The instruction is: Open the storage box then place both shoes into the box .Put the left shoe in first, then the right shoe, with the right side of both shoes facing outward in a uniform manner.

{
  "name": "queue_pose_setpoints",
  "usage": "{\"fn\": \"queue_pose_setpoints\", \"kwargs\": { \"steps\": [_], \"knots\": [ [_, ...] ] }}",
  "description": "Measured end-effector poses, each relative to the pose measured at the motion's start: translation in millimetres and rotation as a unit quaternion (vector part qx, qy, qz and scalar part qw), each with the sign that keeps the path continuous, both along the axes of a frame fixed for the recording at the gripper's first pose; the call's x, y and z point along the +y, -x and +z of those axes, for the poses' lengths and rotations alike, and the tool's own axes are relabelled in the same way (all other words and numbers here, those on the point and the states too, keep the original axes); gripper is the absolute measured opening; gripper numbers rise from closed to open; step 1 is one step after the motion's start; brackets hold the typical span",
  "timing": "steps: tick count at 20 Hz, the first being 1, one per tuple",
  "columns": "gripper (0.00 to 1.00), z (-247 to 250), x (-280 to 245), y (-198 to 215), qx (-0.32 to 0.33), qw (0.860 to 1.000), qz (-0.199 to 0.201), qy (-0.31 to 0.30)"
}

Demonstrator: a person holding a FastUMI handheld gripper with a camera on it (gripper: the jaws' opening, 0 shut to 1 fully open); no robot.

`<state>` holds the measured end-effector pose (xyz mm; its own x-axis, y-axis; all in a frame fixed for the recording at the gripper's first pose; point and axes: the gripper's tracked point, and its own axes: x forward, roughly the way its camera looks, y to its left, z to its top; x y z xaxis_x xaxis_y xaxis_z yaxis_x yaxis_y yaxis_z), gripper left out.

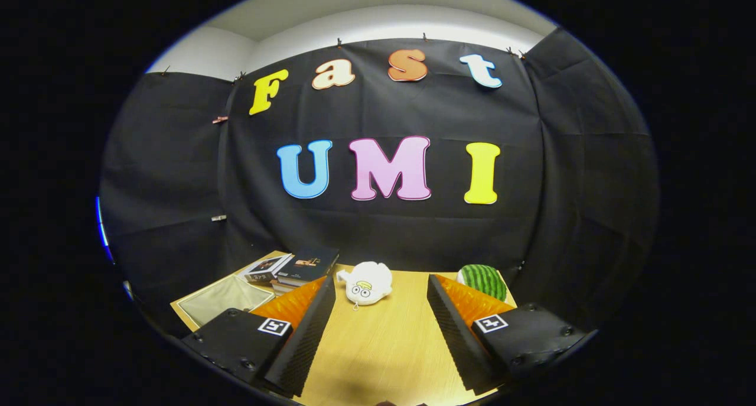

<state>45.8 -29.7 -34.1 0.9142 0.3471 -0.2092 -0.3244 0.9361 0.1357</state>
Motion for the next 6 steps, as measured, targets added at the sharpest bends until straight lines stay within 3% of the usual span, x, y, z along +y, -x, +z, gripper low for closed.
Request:
{"fn": "queue_pose_setpoints", "kwargs": {
  "steps": [6],
  "knots": [
    [0.97, 2.5, 1.0, 1.2, 0.01, 1.0, -0.001, -0.022]
  ]
}}
